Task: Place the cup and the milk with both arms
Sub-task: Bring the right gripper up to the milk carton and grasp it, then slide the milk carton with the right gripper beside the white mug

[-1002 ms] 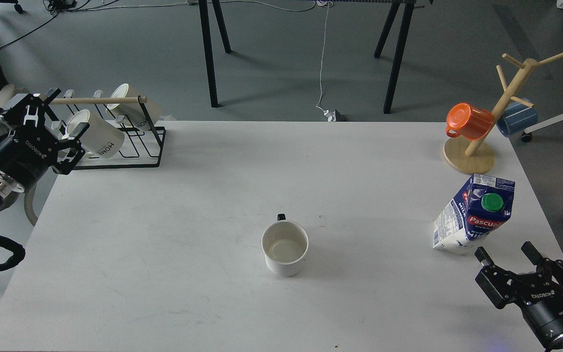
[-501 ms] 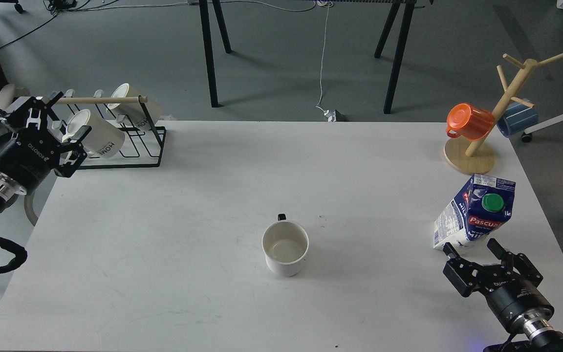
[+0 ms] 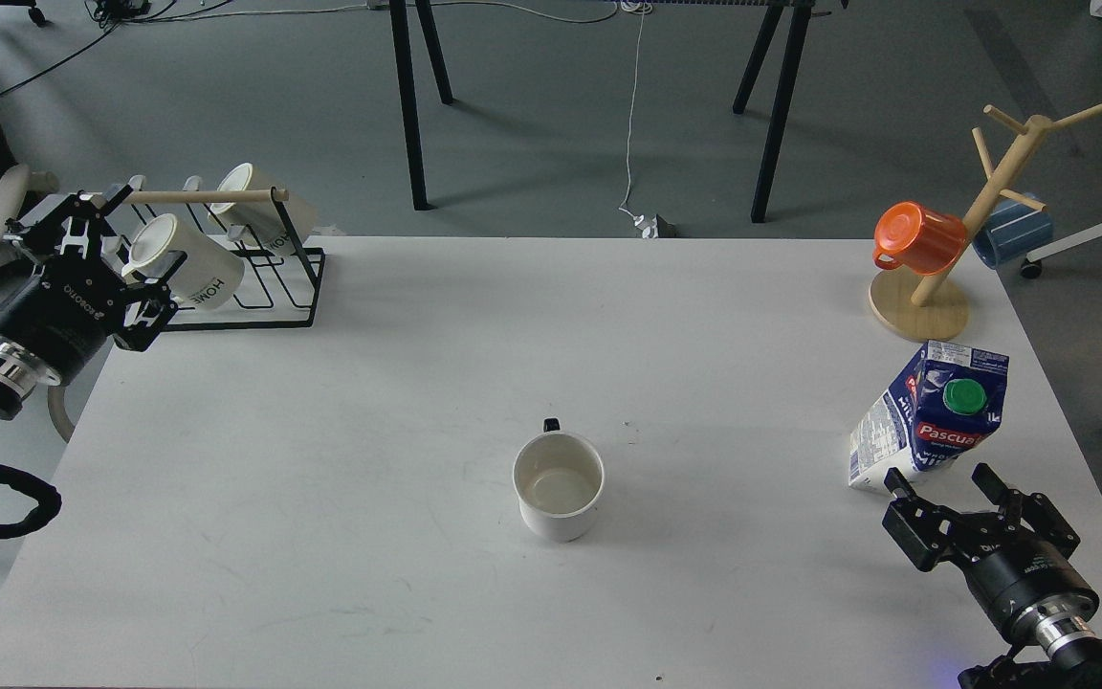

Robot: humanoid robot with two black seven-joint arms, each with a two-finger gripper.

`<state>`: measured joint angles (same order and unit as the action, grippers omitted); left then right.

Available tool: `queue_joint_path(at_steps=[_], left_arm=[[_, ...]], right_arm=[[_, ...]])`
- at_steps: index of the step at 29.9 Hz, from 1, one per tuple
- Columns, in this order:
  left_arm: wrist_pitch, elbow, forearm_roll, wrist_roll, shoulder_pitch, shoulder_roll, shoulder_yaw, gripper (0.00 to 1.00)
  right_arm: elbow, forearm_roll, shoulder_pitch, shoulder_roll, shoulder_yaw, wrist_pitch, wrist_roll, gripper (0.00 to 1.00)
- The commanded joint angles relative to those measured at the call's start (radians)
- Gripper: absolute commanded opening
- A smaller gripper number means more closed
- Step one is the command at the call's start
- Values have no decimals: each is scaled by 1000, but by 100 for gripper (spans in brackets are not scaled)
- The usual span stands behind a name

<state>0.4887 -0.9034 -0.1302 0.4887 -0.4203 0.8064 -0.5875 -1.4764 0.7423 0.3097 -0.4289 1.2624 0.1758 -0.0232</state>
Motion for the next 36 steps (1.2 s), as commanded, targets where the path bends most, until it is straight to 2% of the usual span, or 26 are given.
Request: queue_joint_path(at_steps=[1, 22, 26, 30, 33, 36], left_arm=[[0, 0, 0, 0, 2, -3, 1, 84], [0, 6, -3, 0, 11, -10, 0, 84], [0, 6, -3, 0, 11, -10, 1, 84], [0, 6, -3, 0, 11, -10, 1, 84], [0, 6, -3, 0, 11, -10, 1, 84], [0, 6, -3, 0, 9, -10, 1, 84]], right_arm=[[16, 2, -1, 1, 11, -5, -1, 99], [85, -1, -129, 38, 0, -64, 2, 99], [85, -1, -130, 41, -8, -65, 2, 95], [87, -4, -129, 42, -12, -64, 2, 80], [87, -32, -127, 45, -15, -62, 2, 60], [87, -61, -127, 67, -15, -61, 2, 51]])
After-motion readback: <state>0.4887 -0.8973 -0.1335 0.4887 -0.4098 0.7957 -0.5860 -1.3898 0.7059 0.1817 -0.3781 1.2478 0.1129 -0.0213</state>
